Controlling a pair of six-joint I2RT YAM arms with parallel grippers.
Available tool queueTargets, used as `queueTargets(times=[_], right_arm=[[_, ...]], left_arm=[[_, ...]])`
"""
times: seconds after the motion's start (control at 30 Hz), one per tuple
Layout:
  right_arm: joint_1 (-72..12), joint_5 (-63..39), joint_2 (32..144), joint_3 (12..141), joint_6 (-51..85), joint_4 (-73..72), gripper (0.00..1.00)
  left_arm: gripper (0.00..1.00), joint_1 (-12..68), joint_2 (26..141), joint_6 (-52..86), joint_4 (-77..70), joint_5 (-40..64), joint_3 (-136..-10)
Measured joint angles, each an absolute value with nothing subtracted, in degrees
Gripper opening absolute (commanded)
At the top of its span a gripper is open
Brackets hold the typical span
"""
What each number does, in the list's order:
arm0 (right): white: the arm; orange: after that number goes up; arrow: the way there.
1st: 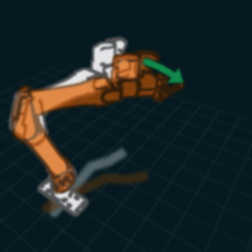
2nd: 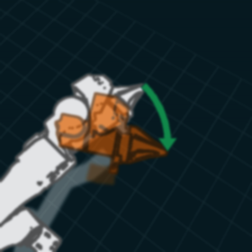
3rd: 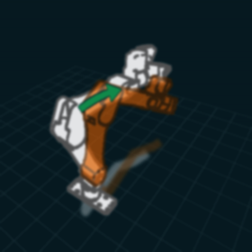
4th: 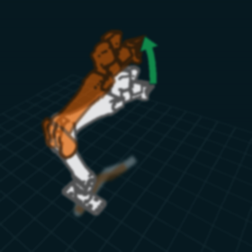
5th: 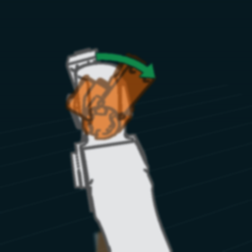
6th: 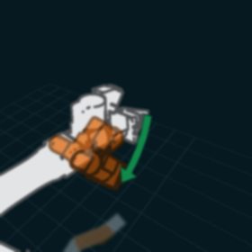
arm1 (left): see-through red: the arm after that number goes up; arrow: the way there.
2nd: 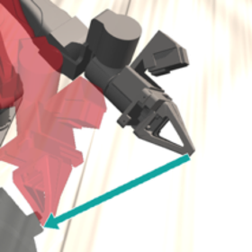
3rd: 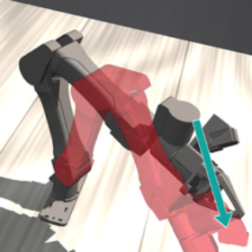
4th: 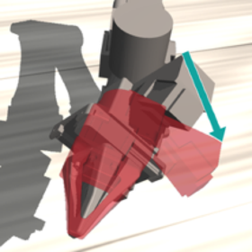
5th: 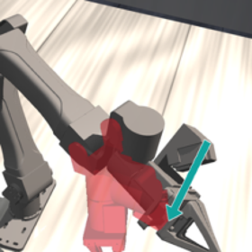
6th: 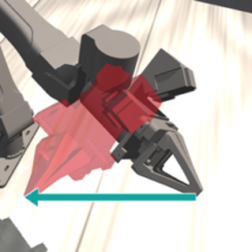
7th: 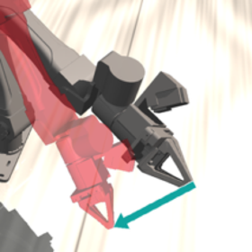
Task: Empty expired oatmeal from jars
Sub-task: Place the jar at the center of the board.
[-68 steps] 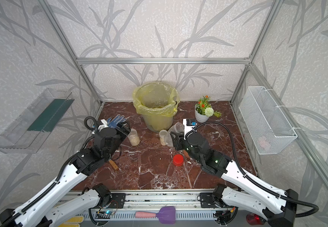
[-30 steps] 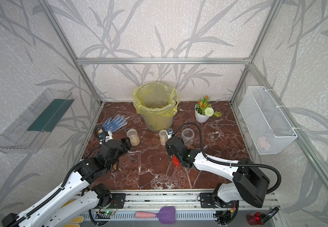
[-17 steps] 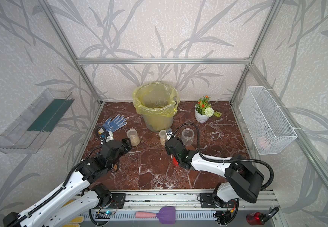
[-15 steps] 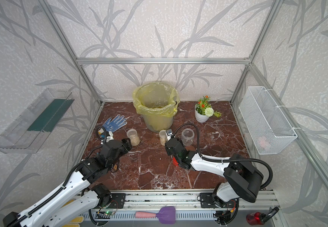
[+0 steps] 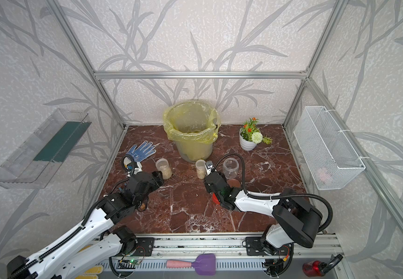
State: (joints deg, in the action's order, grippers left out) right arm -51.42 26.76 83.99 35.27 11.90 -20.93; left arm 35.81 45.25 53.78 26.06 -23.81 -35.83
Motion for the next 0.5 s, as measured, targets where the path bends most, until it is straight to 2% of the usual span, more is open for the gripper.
queueTargets(times=[0.5], right_arm=[[-51.4,27.0,86.8,31.9,10.3,-29.6,0.55]], left_arm=[[0.82,35.8,45.2,53.6,26.0,-23.7,-35.3]])
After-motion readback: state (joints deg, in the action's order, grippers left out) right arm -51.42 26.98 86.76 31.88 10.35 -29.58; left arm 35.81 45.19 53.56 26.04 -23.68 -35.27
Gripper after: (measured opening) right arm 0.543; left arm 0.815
